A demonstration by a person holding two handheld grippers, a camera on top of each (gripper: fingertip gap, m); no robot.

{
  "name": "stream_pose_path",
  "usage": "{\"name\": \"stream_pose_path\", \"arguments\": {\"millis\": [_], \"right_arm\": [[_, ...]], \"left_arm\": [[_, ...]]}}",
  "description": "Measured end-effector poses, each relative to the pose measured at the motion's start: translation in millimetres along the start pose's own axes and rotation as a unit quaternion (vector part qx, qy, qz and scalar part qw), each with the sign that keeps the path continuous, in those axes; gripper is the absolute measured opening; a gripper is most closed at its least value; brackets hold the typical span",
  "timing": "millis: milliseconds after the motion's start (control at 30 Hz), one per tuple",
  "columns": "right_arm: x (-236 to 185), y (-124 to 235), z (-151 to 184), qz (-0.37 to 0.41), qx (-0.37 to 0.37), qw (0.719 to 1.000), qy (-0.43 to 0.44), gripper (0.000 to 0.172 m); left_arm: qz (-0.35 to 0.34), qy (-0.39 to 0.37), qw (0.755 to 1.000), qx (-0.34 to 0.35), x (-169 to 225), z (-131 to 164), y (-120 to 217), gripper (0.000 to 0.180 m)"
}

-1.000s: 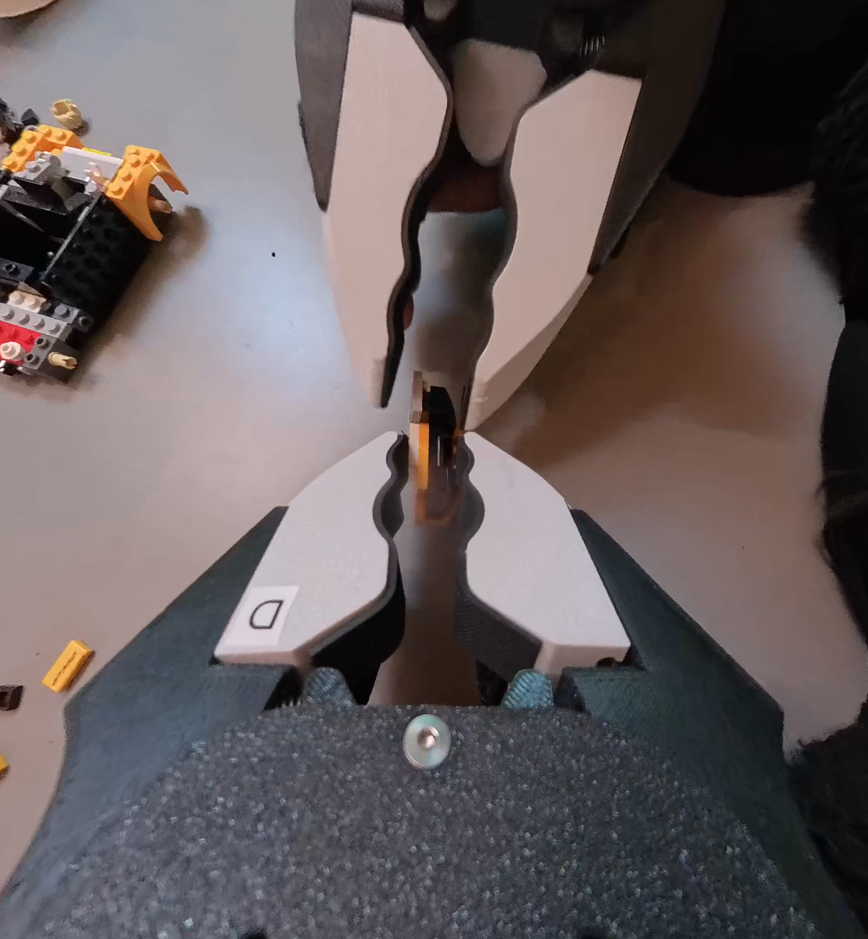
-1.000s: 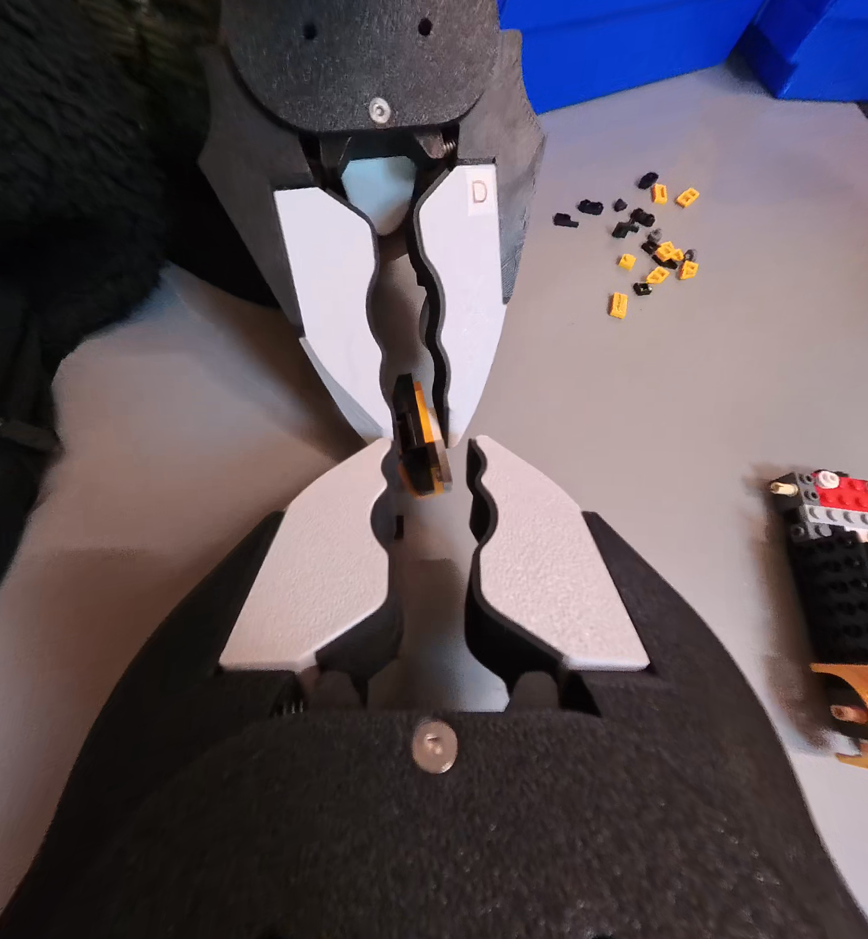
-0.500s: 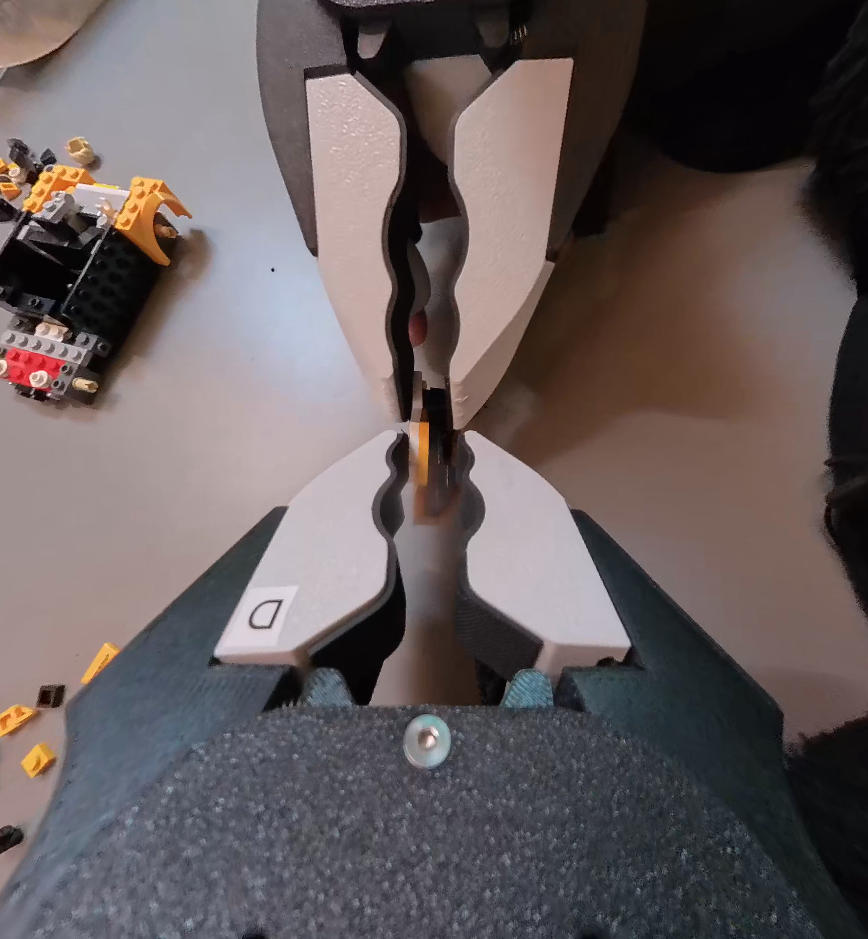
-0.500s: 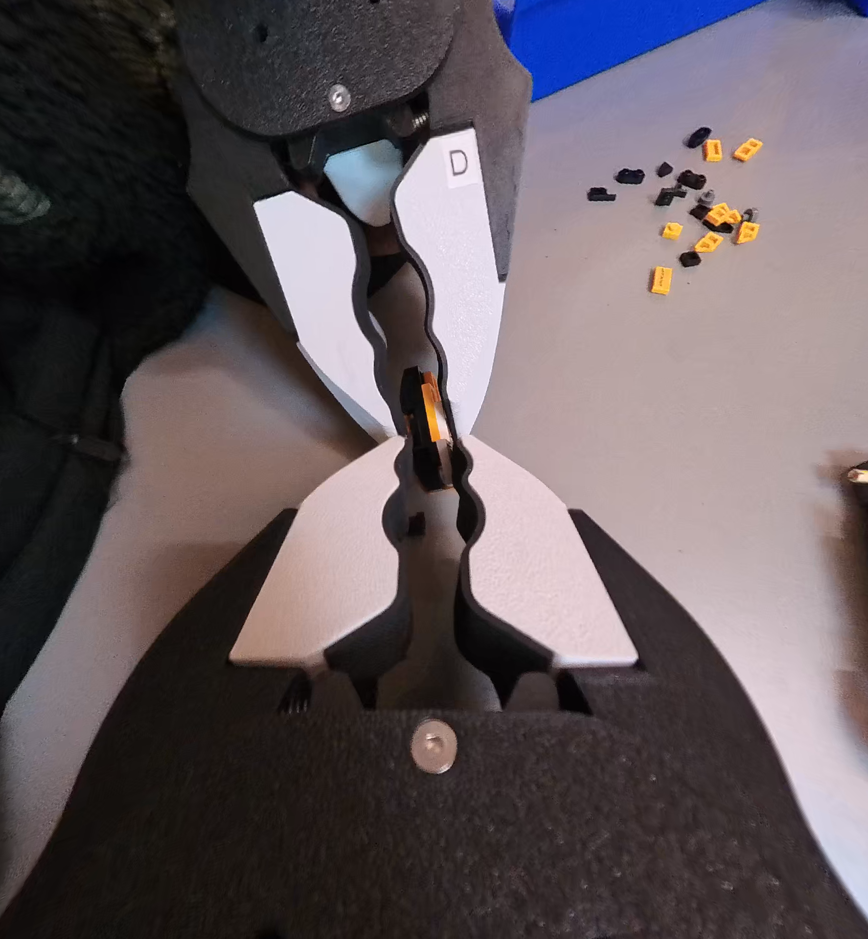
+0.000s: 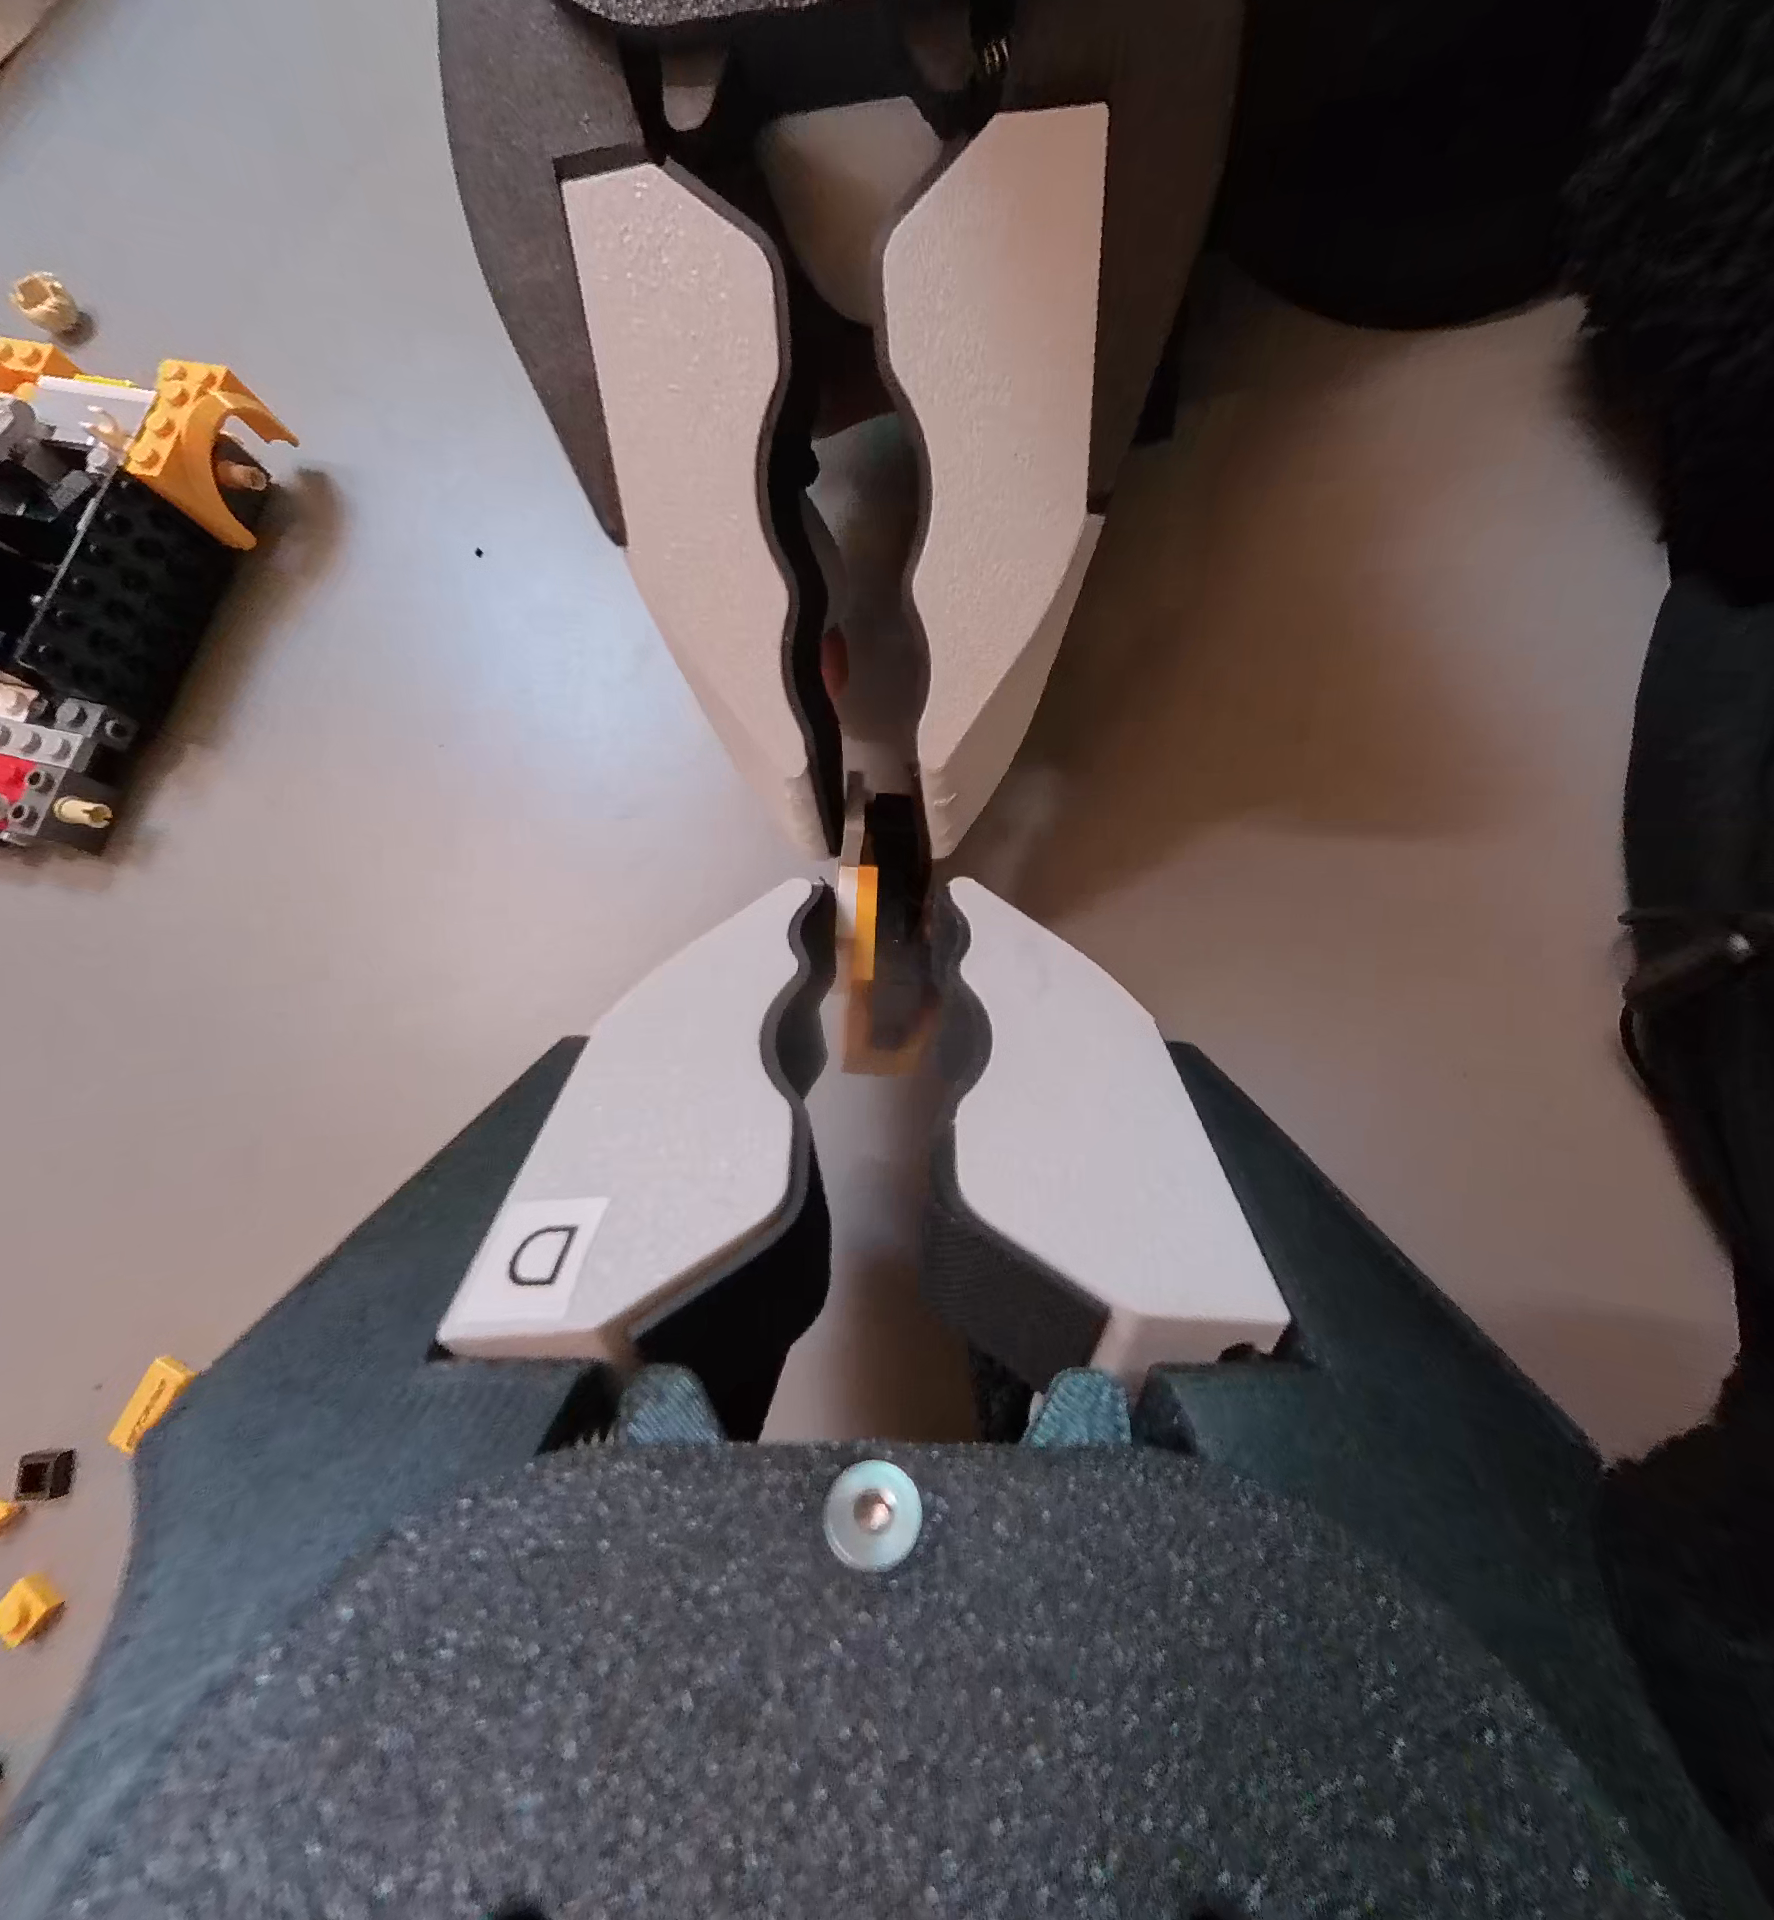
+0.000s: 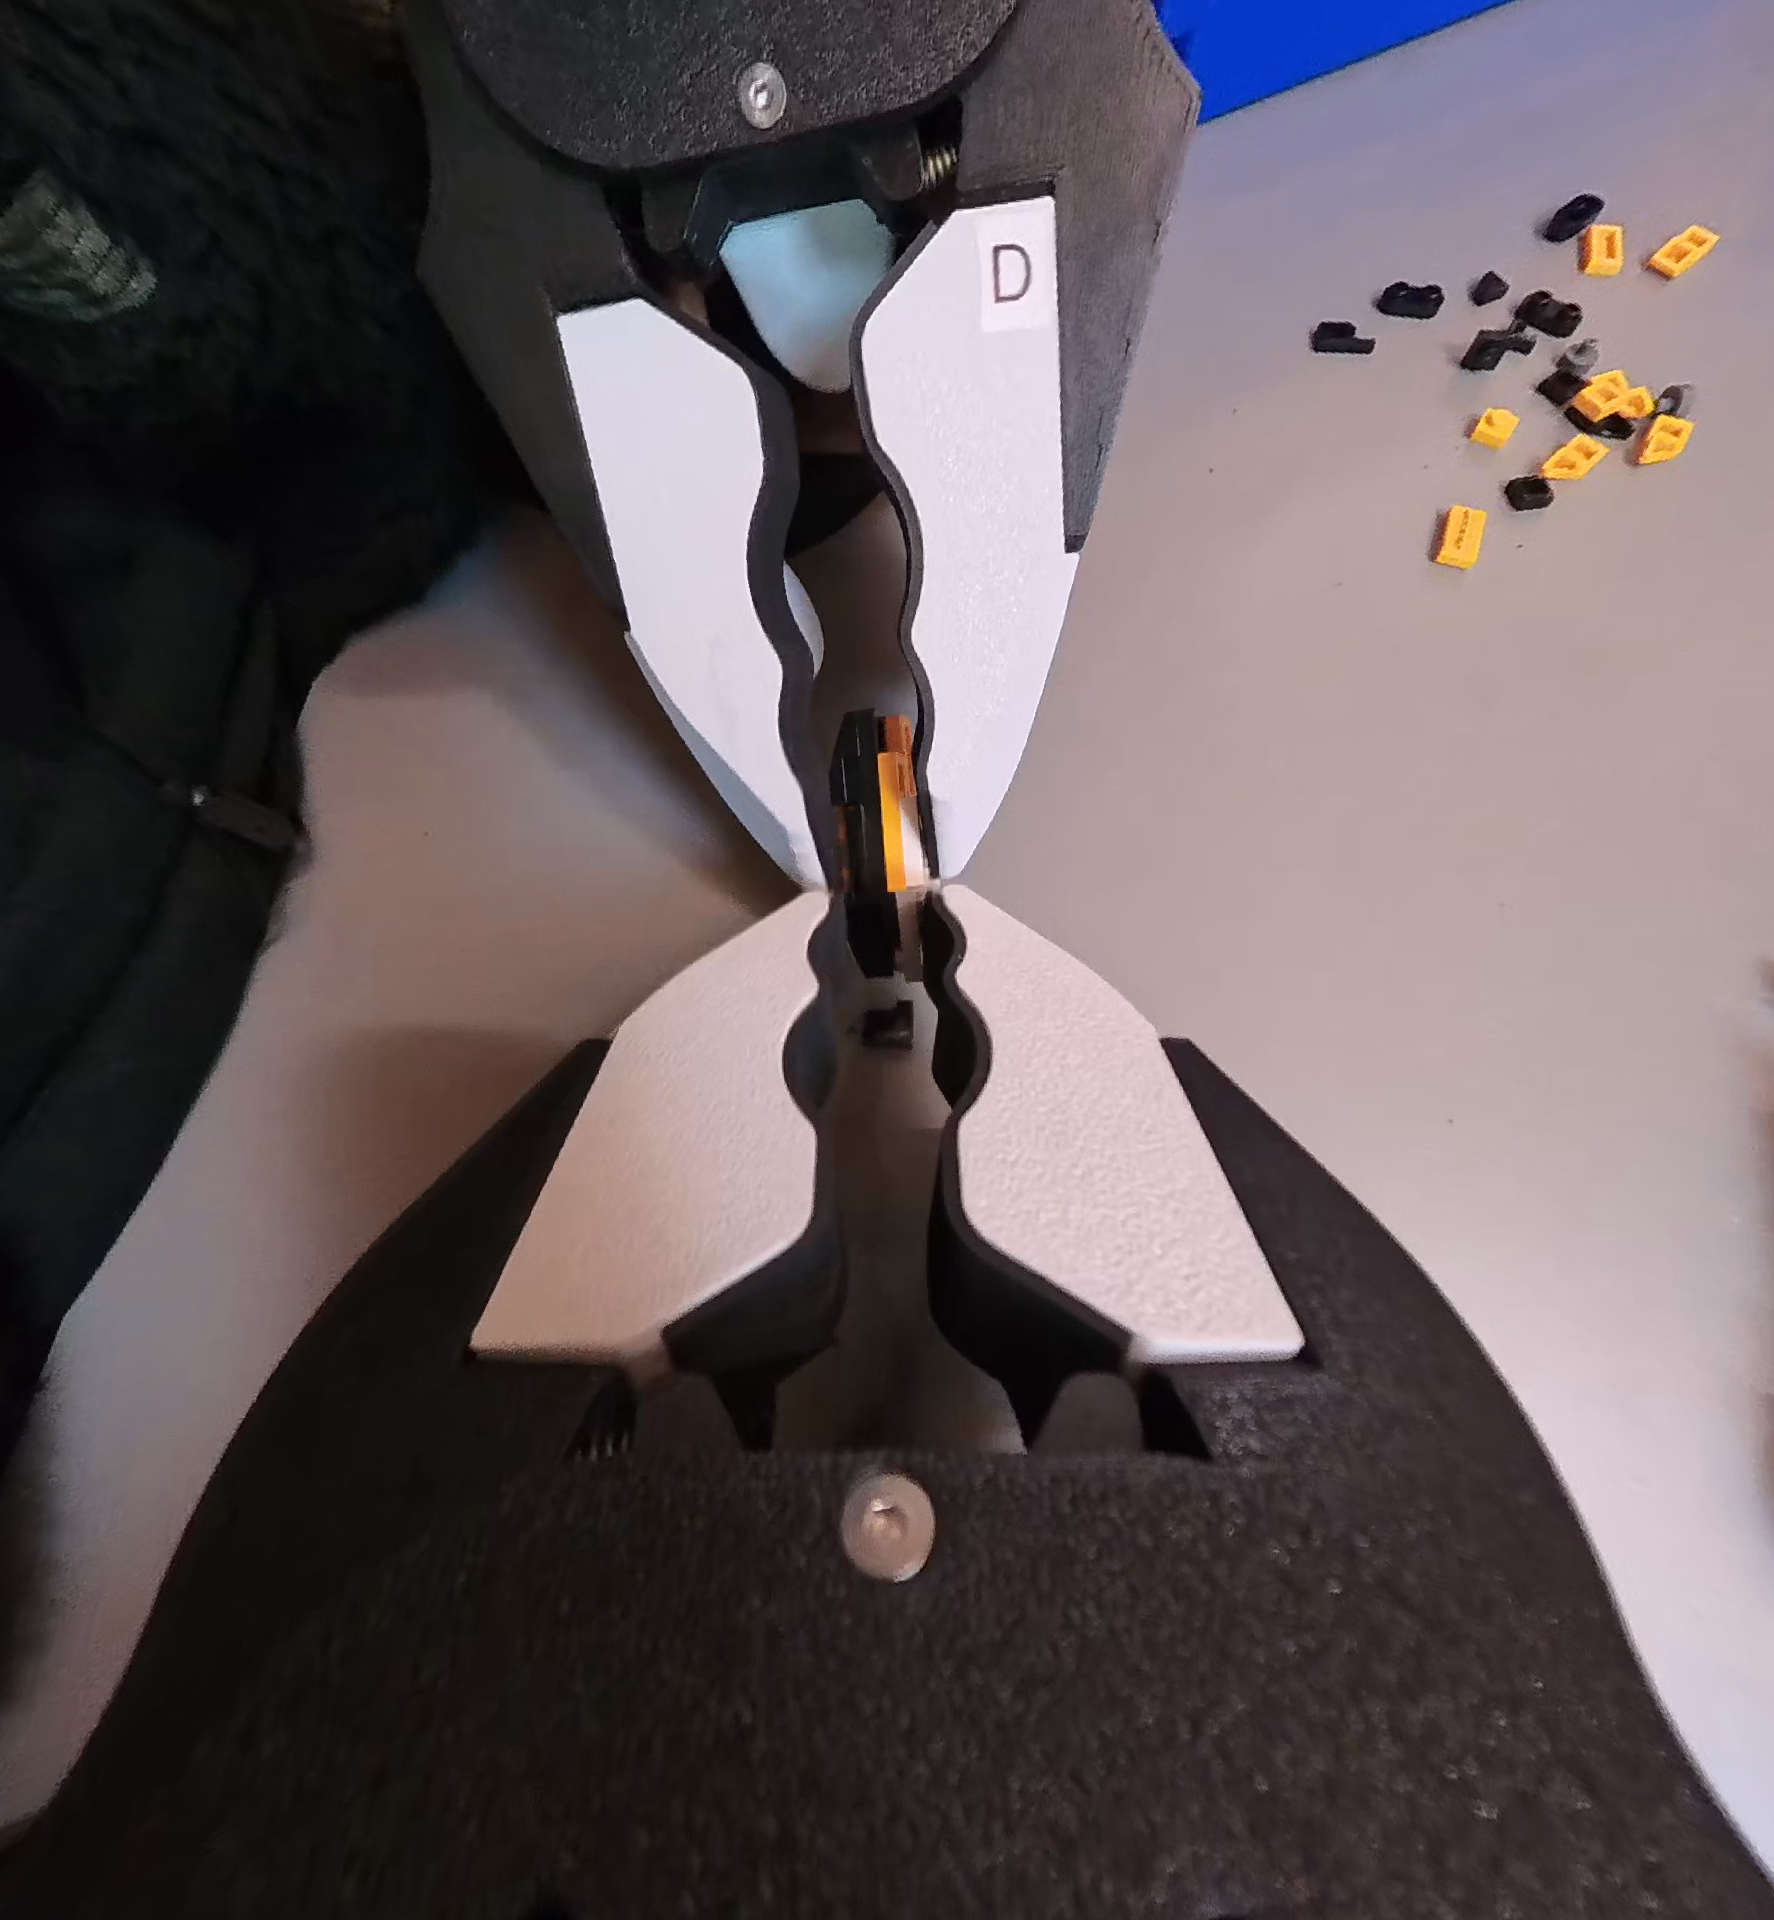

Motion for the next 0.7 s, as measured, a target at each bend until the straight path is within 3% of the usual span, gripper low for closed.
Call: {"name": "stream_pose_path", "arguments": {"millis": [133,300,500,700], "right_arm": [[3.2,7.9,6.9,0.02,-0.024,1.0,0.001,0.0],[0.0,9.5,-2.8,0.051,-0.005,0.998,0.021,0.016],[-13.6,6.8,-13.7,0.063,0.016,0.991,0.12,0.016],[-12.7,4.6,-18.7,-0.007,-0.009,0.985,0.17,0.012]], "left_arm": [[-0.005,0.012,1.0,-0.006,-3.9,6.0,4.4,0.017],[0.003,0.057,0.998,-0.002,-10.8,8.1,3.8,0.017],[0.12,0.166,0.978,0.034,-23.0,7.6,5.8,0.017],[0.247,0.169,0.954,-0.001,-26.6,6.5,-2.5,0.017]]}}
Point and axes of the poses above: each gripper's, where its closed fingertips meet, y back along the fingers, z out of its underside, x = y × z across the jaws, the point moved 10 cm from there along y, back along the fingers, and after that the axes turned 2 degrees about y, right-handed, at the moved point
